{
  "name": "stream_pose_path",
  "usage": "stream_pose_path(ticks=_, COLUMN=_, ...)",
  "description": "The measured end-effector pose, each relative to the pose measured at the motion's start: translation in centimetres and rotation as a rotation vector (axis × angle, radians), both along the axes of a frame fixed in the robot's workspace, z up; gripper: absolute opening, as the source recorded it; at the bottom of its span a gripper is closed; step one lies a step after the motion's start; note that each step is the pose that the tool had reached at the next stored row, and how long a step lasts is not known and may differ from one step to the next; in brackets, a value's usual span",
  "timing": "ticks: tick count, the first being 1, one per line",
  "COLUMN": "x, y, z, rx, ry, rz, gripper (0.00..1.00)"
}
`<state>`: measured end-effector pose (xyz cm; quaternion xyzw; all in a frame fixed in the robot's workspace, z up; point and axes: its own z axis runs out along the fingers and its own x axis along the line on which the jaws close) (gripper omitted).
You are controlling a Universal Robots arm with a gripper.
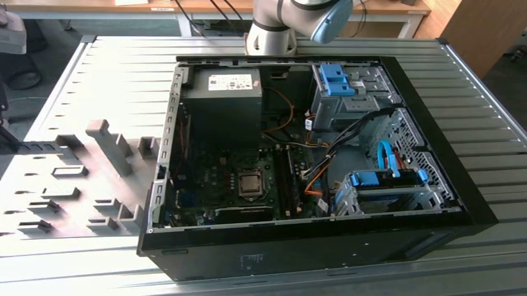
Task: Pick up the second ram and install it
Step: 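Pick up the second ram and move it above second insertion slot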
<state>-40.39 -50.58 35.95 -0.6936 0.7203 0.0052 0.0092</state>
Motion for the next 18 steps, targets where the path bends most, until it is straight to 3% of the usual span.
stream_pose_path(ticks=18, x=0.0, y=0.00, z=2.28, rx=0.0000, ry=0.0000, rz=0.000, gripper=0.14)
